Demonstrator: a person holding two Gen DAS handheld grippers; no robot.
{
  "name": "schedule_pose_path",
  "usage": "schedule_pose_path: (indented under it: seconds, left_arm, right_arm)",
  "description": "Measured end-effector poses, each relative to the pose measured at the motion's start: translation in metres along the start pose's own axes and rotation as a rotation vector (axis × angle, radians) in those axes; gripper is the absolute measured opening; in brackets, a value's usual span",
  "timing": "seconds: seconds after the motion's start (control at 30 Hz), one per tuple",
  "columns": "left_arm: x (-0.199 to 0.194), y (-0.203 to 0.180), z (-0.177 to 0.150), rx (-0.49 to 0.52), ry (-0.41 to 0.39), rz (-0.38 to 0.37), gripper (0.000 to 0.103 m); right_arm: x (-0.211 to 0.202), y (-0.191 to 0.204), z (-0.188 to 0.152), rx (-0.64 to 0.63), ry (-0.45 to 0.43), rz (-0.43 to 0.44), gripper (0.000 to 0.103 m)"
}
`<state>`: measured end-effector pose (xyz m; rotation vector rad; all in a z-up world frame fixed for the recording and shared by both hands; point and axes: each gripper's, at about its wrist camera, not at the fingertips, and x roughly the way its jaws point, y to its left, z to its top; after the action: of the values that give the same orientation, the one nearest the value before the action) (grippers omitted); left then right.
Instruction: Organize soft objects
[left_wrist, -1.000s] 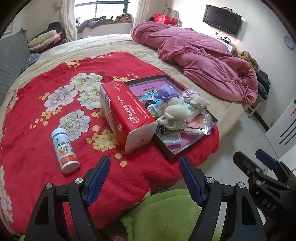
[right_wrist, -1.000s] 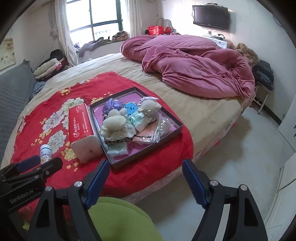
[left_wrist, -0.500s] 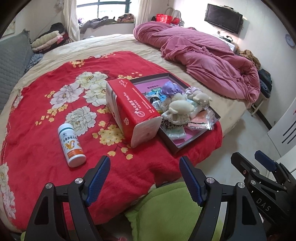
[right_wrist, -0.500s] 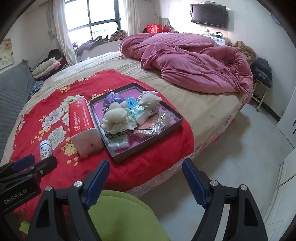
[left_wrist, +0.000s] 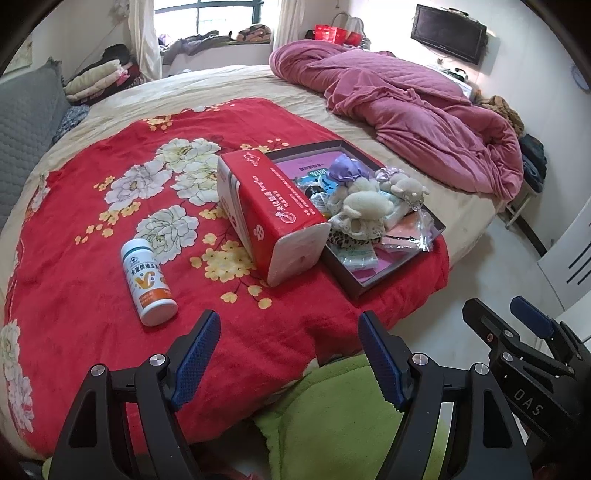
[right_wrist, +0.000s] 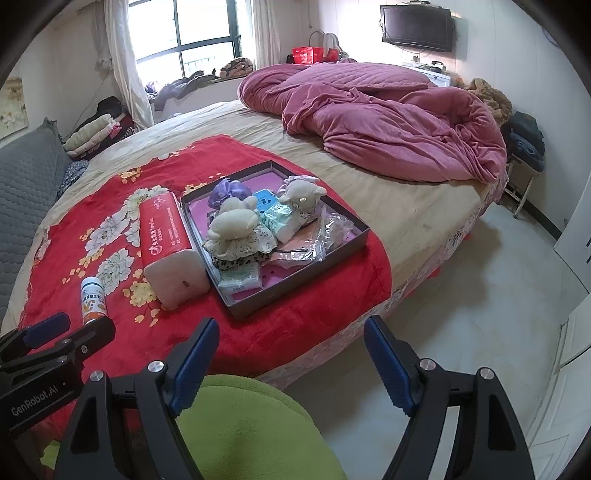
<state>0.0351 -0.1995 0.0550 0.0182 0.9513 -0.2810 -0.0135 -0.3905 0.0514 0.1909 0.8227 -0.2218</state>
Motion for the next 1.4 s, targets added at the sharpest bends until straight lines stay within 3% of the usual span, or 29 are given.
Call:
schedule_pose_path:
  seconds: [1.4]
  left_arm:
    - [0.009,0.0,-0.01,0.014,0.04,0.034,0.078]
  right_arm:
    - [0.002,0.005,-0.007,-0.022,0.0,-0.016,0.08]
